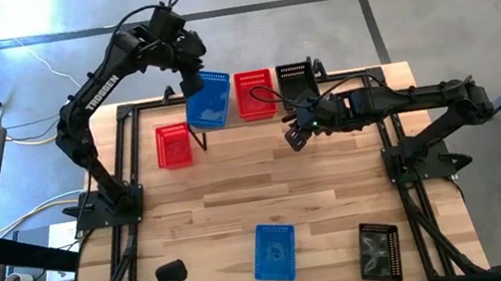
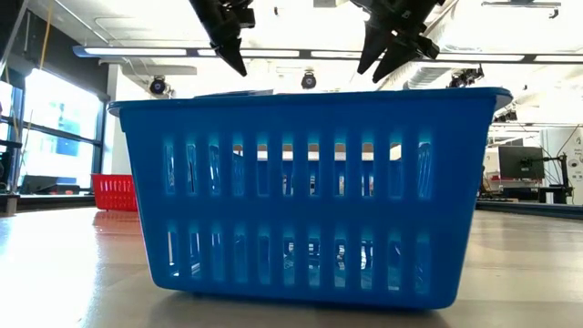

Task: Stack baskets on shelf by color
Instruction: Stack the top blue basket into the blue basket on the shelf

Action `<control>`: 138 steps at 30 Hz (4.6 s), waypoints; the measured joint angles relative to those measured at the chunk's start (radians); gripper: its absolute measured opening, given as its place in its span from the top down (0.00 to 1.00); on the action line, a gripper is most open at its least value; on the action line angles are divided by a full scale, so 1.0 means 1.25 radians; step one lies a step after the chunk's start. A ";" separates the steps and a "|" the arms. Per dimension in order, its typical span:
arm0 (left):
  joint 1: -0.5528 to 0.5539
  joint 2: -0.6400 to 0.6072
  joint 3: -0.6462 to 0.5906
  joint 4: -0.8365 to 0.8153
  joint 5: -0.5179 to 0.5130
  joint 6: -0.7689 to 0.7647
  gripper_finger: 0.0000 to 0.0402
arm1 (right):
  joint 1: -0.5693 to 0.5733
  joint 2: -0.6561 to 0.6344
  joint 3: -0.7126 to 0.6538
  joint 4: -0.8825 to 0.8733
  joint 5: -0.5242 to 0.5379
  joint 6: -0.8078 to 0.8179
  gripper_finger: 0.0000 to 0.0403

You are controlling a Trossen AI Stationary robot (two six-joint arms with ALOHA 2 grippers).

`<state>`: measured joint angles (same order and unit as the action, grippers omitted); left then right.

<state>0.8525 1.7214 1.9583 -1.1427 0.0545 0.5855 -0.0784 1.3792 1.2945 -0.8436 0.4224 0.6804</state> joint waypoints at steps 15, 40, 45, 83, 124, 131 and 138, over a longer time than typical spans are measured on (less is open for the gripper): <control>-0.020 0.052 0.000 -0.017 -0.049 0.050 0.87 | 0.000 0.000 0.000 0.000 0.001 0.021 0.60; -0.028 0.048 0.069 -0.184 -0.126 -0.195 0.71 | 0.000 0.000 0.000 0.001 0.005 0.036 0.60; -0.023 0.048 0.069 -0.249 -0.095 -0.324 0.71 | 0.000 0.000 0.000 0.001 0.004 0.036 0.60; -0.008 0.110 0.067 -0.255 -0.144 -0.585 0.71 | 0.000 0.000 0.000 0.001 -0.005 0.015 0.60; -0.007 0.089 0.068 -0.237 -0.152 -0.676 0.98 | 0.000 0.000 0.000 0.001 -0.008 -0.006 0.60; 0.001 0.088 0.068 -0.236 -0.127 -0.684 0.98 | 0.000 0.000 0.000 0.001 -0.008 -0.006 0.60; 0.025 0.087 0.068 -0.217 -0.088 -0.681 0.98 | 0.000 0.000 0.000 0.001 -0.008 -0.005 0.60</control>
<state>0.8834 1.8301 2.0438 -1.4135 -0.0559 -0.2661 -0.0784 1.3792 1.2942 -0.8429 0.4122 0.6746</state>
